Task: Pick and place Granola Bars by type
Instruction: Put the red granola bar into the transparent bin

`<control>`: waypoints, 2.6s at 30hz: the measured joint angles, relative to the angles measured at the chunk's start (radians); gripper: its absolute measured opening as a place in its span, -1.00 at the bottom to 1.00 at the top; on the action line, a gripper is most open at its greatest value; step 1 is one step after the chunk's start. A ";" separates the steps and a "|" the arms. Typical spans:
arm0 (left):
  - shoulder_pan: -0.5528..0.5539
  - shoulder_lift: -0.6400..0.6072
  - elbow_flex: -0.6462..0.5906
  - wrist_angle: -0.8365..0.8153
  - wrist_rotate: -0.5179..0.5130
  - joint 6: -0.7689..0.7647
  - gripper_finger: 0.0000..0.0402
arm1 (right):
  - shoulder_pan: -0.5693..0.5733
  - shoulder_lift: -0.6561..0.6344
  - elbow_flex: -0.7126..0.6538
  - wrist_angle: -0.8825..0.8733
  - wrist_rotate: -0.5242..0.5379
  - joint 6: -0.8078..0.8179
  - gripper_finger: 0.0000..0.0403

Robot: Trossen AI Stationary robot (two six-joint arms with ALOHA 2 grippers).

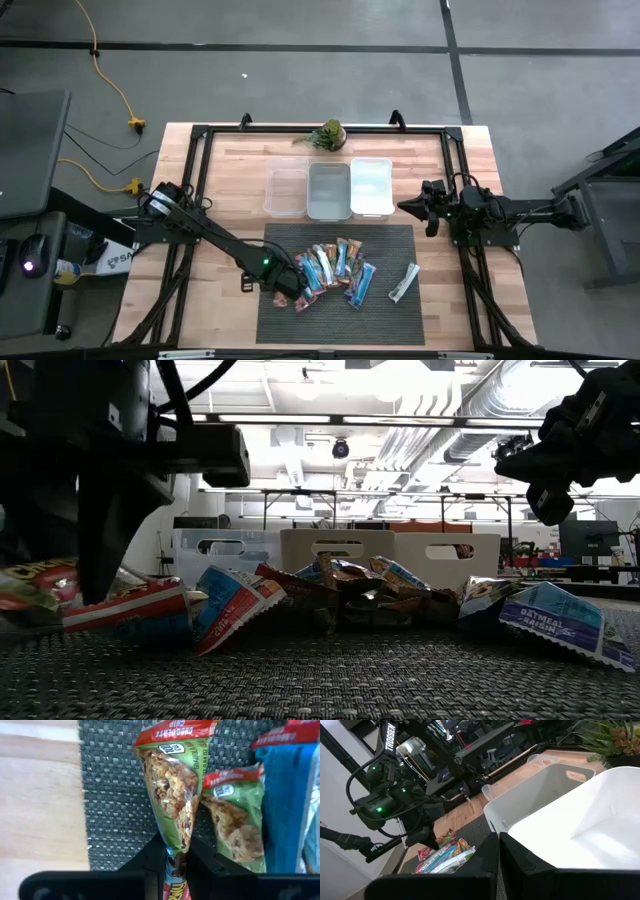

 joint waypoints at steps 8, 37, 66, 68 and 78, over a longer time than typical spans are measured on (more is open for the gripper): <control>0.000 -0.004 0.193 -0.253 -0.122 0.078 -0.75 | 0.000 0.000 0.000 0.000 0.000 0.000 -1.00; 0.000 -0.005 0.837 0.277 -0.755 1.651 -0.75 | 0.000 0.000 0.000 0.000 0.000 0.000 -1.00; 0.203 -0.375 0.837 0.066 -1.258 1.831 -0.75 | 0.000 0.001 0.000 -0.001 0.000 0.000 -1.00; 0.266 -0.385 0.837 0.011 -1.216 1.755 -0.75 | 0.000 0.001 0.000 -0.001 0.000 0.000 -1.00; 0.596 -0.348 0.835 -0.494 -0.807 1.202 -0.75 | 0.000 0.000 0.000 -0.001 0.000 0.000 -1.00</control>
